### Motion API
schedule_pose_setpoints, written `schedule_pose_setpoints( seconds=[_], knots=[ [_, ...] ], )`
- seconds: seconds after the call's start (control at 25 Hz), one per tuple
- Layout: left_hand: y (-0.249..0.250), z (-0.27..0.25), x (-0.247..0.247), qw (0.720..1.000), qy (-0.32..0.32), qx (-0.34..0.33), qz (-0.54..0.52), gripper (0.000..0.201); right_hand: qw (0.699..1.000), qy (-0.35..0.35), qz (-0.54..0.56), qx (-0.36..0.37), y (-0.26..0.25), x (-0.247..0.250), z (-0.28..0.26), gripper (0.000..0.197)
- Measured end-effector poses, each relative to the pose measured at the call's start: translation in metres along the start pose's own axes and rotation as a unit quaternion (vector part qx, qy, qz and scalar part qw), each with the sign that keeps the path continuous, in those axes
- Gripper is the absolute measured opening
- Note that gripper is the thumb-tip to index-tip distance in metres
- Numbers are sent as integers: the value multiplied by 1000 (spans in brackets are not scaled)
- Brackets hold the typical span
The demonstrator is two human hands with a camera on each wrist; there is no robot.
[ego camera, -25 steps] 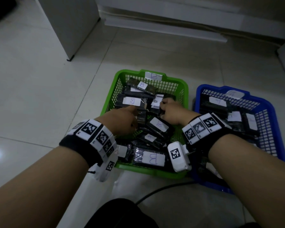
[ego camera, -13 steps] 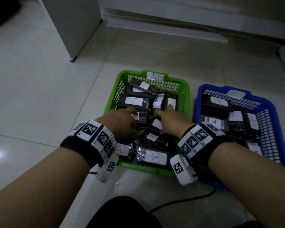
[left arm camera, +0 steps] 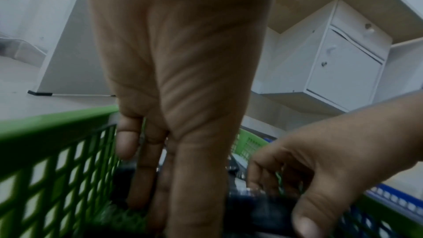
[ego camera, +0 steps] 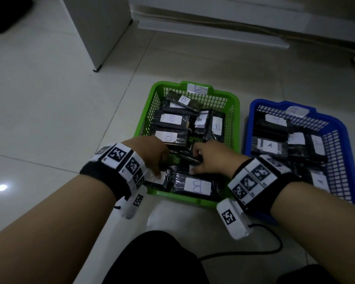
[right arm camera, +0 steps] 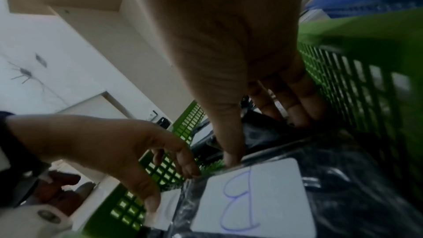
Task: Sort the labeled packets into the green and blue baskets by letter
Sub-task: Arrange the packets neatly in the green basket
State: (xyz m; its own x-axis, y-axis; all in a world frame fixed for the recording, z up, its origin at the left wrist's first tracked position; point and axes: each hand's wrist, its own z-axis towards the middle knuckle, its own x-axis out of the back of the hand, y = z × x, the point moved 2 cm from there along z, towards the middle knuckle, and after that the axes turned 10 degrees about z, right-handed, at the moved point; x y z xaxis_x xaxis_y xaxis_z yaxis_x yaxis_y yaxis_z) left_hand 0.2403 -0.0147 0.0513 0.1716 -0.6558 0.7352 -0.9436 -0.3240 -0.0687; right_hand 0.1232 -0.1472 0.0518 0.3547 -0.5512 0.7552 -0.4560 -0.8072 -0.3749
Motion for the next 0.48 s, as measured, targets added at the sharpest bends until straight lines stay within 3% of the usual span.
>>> schedule_pose_setpoints(
  seconds=[0.12,0.24,0.32,0.4,0.48],
  knots=[
    [2,1,-11,1000,-3,7,16,58,1000,7,20,3,0,-7,-2,36],
    [-1,1,-11,1000,21,17,-3,44,997,10,76,-13,4,4,-4,28],
    [-6,1,-9,999,30,26,-19,41,996,46,74,-16,8,11,-3,25],
    [-9,3,-6,996,65,44,-44,40,997,67,29,-22,14,13,-1,35],
    [-10,5,-3,988,123,68,-66,36,998,23,-40,-44,19,9,2,47]
  ],
)
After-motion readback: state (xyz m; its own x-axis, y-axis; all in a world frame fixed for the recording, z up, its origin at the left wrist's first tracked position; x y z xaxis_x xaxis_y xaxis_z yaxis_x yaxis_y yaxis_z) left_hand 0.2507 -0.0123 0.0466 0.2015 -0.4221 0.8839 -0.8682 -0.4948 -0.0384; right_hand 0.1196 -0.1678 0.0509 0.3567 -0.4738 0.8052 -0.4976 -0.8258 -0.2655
